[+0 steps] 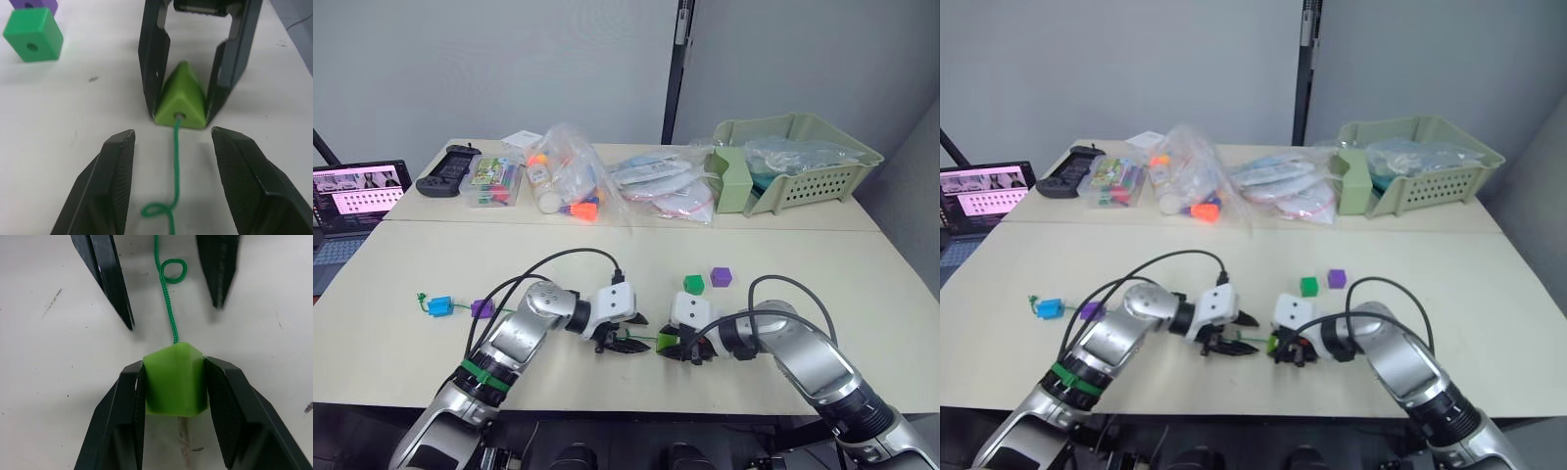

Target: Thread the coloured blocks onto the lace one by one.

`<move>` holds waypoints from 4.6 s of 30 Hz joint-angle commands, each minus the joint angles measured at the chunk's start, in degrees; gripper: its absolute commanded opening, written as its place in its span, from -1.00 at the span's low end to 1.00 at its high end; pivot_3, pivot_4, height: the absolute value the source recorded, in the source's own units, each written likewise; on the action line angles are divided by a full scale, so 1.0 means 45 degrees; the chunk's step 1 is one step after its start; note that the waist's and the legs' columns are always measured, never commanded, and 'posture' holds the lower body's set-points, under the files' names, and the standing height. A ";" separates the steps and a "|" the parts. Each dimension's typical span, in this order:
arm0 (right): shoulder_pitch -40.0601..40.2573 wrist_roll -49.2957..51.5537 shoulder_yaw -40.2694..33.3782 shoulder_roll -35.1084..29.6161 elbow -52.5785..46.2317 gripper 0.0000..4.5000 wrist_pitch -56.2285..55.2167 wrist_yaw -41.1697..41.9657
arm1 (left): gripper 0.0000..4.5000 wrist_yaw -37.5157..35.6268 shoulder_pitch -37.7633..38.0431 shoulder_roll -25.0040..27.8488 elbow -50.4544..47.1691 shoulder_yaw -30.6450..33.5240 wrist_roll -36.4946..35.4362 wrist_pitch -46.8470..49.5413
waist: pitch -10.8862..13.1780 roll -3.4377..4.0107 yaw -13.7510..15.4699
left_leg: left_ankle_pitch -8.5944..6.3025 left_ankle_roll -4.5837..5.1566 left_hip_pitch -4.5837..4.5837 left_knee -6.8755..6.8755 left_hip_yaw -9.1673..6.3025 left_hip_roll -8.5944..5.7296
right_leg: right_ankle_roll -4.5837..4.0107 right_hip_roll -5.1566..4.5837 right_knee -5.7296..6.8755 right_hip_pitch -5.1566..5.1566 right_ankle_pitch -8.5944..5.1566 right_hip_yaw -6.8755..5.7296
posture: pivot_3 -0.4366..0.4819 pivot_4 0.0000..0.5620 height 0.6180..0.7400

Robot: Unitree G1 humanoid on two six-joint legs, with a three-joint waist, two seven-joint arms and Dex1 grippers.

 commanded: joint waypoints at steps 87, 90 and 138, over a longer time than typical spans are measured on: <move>0.1149 0.1716 -0.1280 -0.1957 -0.1011 1.00 0.0495 -0.0862 | -0.44 0.0194 -0.2722 -0.1183 0.0730 -0.3828 0.2887 0.1507 | 0.0002 -0.0007 -0.0039 | 0.0000 0.0000 0.0003 -0.0001 0.0031 -0.0009 | 0.0012 0.0008 -0.0019 0.0020 -0.0006 0.0010 | -0.05 -0.47 1.00; 0.1107 0.1623 -0.1162 -0.1742 -0.0672 0.77 0.0221 -0.0896 | -0.44 0.0169 -0.2727 -0.1159 0.0741 -0.3790 0.2861 0.1519 | 0.0002 -0.0007 -0.0035 | 0.0000 0.0001 0.0007 -0.0001 0.0031 -0.0007 | 0.0011 0.0010 -0.0017 0.0021 -0.0006 0.0011 | -0.05 -0.47 1.00; -0.0768 0.1575 0.0383 -0.1896 -0.1744 -1.00 0.0724 0.0164 | -0.46 -0.2421 0.1260 0.8087 0.5189 0.1762 0.1821 -0.5136 | -0.0004 0.0006 -0.0742 | -0.0016 0.0024 0.0144 -0.0154 0.0109 0.0289 | -0.0203 0.0261 0.0034 -0.0036 -0.0057 0.0042 | -0.05 -0.47 1.00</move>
